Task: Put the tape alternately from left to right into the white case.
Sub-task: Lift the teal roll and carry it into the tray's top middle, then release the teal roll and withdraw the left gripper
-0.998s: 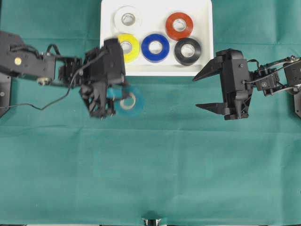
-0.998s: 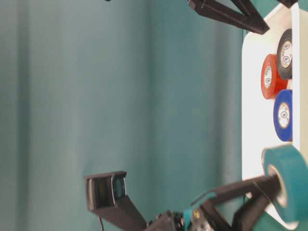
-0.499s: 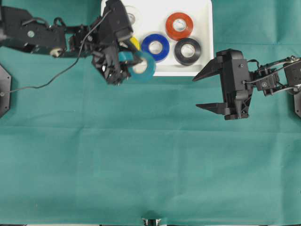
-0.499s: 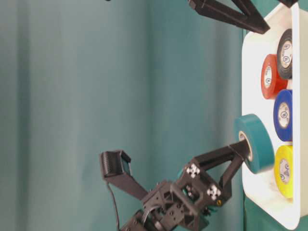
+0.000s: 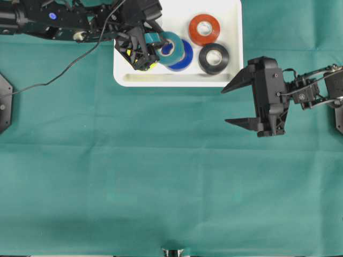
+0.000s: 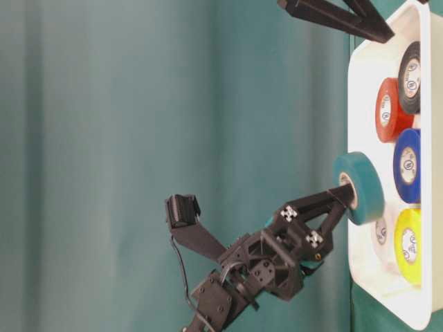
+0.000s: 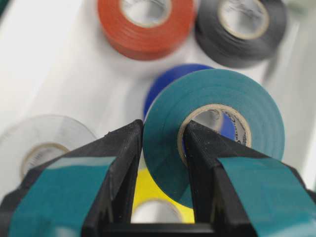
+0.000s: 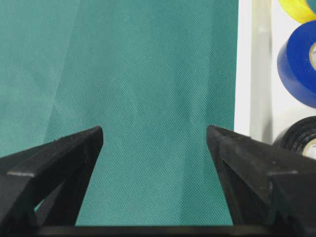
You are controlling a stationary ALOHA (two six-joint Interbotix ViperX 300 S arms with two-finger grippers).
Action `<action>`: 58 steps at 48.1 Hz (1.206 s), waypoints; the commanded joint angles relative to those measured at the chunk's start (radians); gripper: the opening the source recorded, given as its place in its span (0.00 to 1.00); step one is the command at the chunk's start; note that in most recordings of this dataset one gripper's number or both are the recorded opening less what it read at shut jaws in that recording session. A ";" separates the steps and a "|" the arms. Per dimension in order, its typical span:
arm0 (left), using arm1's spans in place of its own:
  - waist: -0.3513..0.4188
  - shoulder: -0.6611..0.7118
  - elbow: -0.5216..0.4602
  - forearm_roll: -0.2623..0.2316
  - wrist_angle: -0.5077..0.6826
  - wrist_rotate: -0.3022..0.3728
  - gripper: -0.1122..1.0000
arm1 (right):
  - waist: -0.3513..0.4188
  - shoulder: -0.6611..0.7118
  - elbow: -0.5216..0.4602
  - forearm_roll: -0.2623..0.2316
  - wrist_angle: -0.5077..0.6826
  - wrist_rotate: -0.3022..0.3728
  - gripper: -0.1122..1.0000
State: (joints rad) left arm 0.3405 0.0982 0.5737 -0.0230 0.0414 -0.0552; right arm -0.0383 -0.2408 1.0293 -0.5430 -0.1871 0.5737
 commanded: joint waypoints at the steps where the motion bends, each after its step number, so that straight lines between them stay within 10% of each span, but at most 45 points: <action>1: 0.021 0.000 -0.040 0.002 -0.011 0.002 0.32 | 0.002 -0.015 -0.008 0.002 -0.006 0.002 0.84; 37: 0.084 0.071 -0.091 0.002 -0.011 0.058 0.34 | 0.002 -0.015 -0.011 0.002 -0.006 0.002 0.85; 49: 0.084 0.071 -0.089 0.002 -0.009 0.058 0.92 | 0.002 -0.015 -0.011 0.002 -0.006 0.002 0.85; 58: 0.083 0.064 -0.083 0.002 -0.009 0.058 1.00 | 0.002 -0.015 -0.008 0.003 -0.006 0.002 0.84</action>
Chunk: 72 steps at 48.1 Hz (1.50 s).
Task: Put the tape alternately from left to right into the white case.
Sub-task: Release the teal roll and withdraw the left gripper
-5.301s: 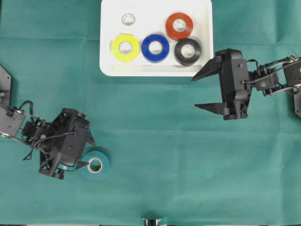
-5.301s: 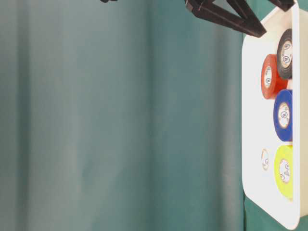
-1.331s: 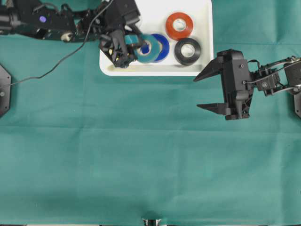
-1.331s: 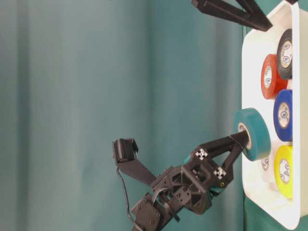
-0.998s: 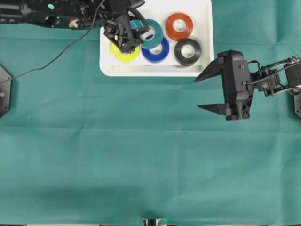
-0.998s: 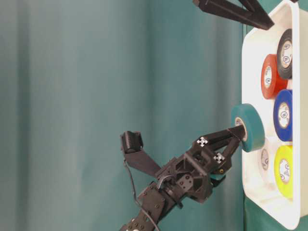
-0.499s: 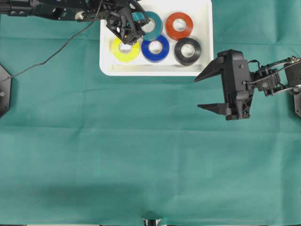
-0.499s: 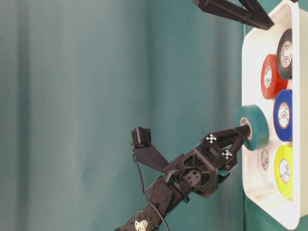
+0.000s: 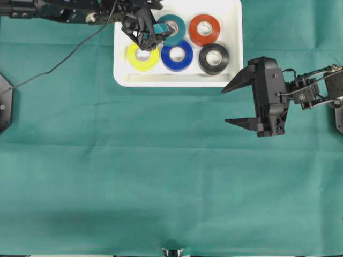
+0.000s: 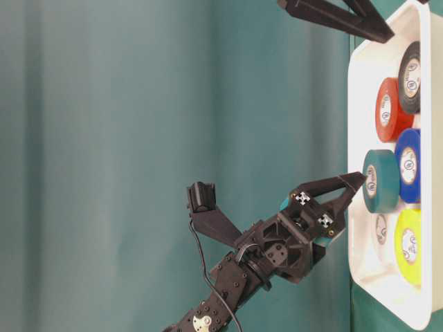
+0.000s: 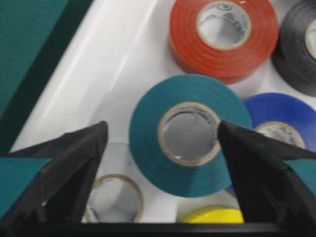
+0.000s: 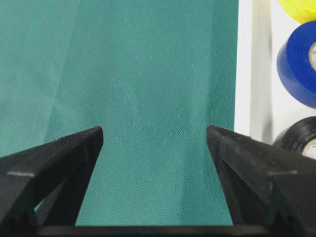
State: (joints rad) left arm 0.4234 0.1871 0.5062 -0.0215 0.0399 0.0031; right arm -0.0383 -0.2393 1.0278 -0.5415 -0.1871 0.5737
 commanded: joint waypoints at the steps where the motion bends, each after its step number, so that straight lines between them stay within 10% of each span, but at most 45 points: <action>1: 0.000 -0.026 -0.014 0.000 -0.008 0.000 1.00 | 0.002 -0.017 -0.006 0.000 -0.006 0.002 0.84; 72: -0.322 -0.362 0.308 0.000 -0.006 0.003 1.00 | 0.002 -0.018 -0.006 0.000 -0.006 0.002 0.84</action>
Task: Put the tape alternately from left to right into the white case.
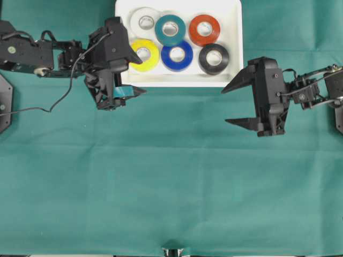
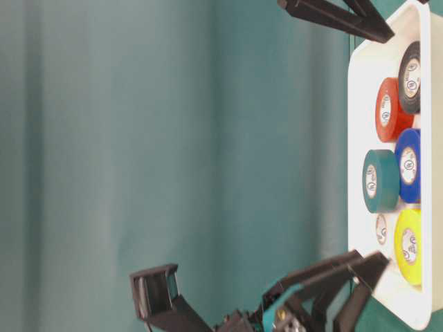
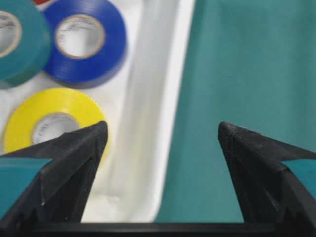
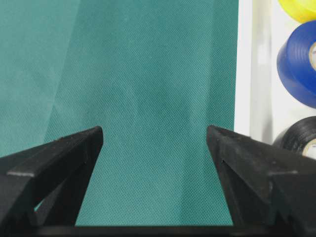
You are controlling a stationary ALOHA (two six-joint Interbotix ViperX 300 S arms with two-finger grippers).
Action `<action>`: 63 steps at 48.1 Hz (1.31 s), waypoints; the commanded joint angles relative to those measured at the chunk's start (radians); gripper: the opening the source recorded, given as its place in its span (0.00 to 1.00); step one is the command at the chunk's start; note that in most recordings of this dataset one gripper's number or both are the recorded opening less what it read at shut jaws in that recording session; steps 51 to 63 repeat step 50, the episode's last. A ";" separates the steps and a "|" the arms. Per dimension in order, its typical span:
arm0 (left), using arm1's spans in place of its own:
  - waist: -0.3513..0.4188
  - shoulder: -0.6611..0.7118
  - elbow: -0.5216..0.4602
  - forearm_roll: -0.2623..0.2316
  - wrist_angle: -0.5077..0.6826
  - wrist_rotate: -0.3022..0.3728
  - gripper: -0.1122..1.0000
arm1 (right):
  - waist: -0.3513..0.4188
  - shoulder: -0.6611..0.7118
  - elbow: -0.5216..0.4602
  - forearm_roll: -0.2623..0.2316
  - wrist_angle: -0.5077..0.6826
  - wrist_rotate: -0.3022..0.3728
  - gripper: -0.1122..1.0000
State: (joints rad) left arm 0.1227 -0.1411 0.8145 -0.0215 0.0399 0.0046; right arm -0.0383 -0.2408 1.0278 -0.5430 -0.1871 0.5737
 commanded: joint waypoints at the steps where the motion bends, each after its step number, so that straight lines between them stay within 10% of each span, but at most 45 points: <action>1: -0.026 -0.037 0.003 0.000 -0.006 0.002 1.00 | 0.002 -0.015 -0.006 0.002 -0.006 0.002 0.84; 63: -0.123 -0.132 0.092 -0.002 -0.009 0.002 1.00 | 0.002 -0.017 -0.006 0.002 -0.006 0.002 0.84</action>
